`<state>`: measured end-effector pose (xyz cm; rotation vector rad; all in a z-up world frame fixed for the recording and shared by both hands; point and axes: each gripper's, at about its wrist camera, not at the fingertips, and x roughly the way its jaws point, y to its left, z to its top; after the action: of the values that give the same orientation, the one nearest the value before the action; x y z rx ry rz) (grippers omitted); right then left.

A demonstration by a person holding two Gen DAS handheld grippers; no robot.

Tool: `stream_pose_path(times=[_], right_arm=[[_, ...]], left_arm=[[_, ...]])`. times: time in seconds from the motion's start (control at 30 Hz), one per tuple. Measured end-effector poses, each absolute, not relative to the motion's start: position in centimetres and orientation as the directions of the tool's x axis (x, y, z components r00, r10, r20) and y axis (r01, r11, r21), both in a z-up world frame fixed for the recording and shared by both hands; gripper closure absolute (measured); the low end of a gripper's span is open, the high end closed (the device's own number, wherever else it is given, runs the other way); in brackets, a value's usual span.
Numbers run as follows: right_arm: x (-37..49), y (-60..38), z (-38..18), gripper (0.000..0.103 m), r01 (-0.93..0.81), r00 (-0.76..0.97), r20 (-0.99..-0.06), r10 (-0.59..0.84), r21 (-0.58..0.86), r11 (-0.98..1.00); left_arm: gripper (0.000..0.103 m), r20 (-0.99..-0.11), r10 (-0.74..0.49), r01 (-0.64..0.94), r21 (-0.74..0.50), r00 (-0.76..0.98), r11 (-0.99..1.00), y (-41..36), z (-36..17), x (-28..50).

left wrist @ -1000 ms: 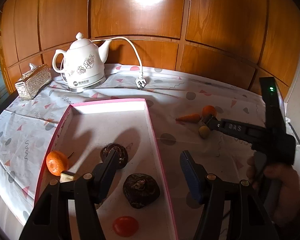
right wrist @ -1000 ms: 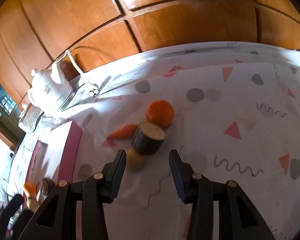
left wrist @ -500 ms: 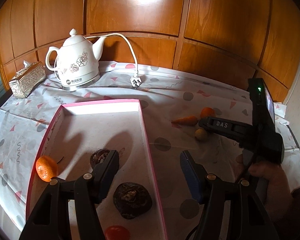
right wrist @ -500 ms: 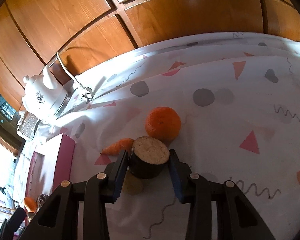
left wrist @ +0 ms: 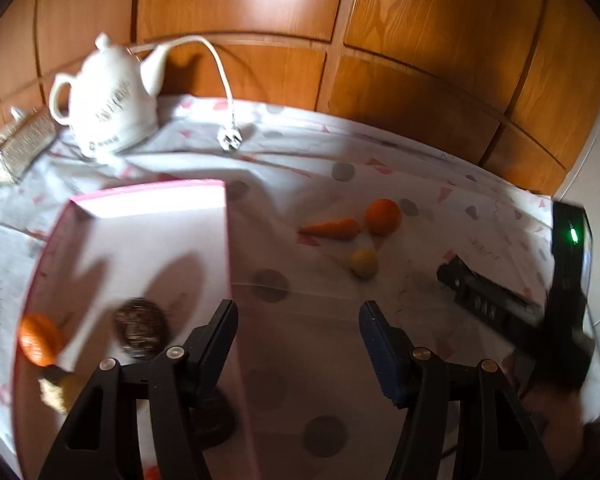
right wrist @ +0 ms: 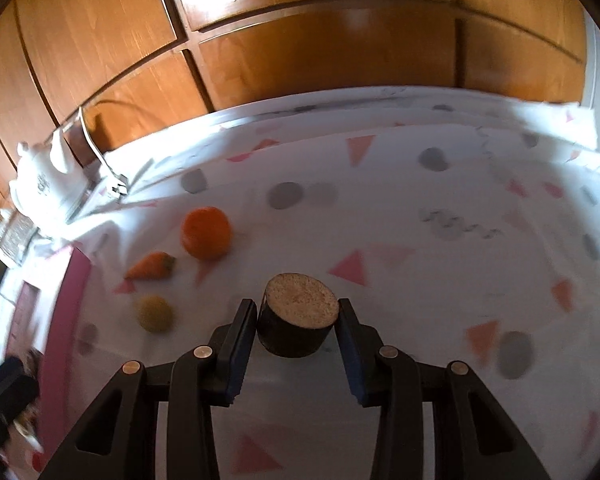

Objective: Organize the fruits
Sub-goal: 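Close the left tool on the small yellow round fruit, then carry the yellow fruit with the left tool and cylinder with the right tool into the tray, releasing both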

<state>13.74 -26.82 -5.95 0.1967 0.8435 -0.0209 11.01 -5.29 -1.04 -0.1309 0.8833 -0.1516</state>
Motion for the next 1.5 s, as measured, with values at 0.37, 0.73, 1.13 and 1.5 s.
stream_pose_path(times=[0.37,0.73,1.13,1.5], right_arm=[[12.2,-27.5,-6.6,0.062,0.104,0.671,-0.740,-0.033,0.050,0.993],[11.8,-27.8,-6.7,0.062,0.103,0.682,-0.731,-0.011,0.081,0.991],[11.9,-27.9,-6.9,0.065,0.111,0.672,-0.740,-0.006,0.093,0.989],[11.9,-28.0,-7.0,0.066,0.114,0.674,-0.739,-0.012,0.089,0.989]], left_arm=[[0.042,-0.792,-0.202,0.072,-0.197,0.577,0.978,-8.9,-2.8,14.9],[0.053,-0.821,-0.186,0.097,-0.159,0.539,0.983,-11.8,-5.3,18.4],[0.077,-0.793,-0.168,0.107,-0.129,0.585,0.986,-11.1,-6.0,16.7],[0.076,-0.770,-0.118,0.076,-0.091,0.627,0.993,-9.8,-6.6,14.5]])
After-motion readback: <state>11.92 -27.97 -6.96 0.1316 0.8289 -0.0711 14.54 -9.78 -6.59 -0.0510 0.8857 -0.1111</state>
